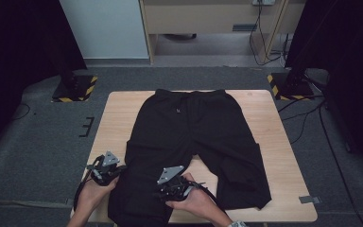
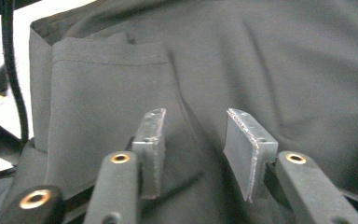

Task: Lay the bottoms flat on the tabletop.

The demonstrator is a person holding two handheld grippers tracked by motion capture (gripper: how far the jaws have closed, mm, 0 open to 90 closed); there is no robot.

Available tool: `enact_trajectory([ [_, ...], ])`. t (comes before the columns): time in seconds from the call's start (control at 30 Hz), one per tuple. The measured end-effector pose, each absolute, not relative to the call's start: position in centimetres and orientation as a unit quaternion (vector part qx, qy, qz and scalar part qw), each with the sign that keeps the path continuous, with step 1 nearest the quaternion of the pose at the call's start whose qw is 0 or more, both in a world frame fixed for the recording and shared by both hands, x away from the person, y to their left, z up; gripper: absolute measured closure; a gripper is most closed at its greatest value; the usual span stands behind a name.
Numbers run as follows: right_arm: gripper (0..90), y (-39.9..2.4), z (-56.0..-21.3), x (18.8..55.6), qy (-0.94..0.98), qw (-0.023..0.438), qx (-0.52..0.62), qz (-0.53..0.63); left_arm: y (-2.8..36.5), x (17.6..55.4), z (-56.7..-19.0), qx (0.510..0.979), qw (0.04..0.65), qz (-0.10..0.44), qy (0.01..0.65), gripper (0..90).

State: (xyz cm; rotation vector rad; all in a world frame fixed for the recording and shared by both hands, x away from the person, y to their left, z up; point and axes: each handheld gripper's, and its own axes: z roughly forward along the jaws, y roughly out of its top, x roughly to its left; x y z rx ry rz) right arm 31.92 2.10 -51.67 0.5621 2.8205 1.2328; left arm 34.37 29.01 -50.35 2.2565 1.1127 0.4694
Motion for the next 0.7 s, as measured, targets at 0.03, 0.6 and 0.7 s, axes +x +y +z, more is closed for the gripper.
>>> enact_trajectory([
  [0.03,53.8,2.4,-51.9,31.9,0.903,0.003,0.178,0.391,29.1,34.5,-50.5,0.848,0.285,0.166,0.416,88.4],
  [0.6,87.3,2.5,-52.3,31.2,0.909,-0.032,0.139,0.391,27.0,33.7,-48.7,0.843,0.322,0.183,0.389,52.6],
  [0.7,87.7,2.8,-51.9,30.5,0.910,-0.028,0.128,0.393,26.4,33.3,-48.7,0.844,0.328,0.185,0.383,51.0],
])
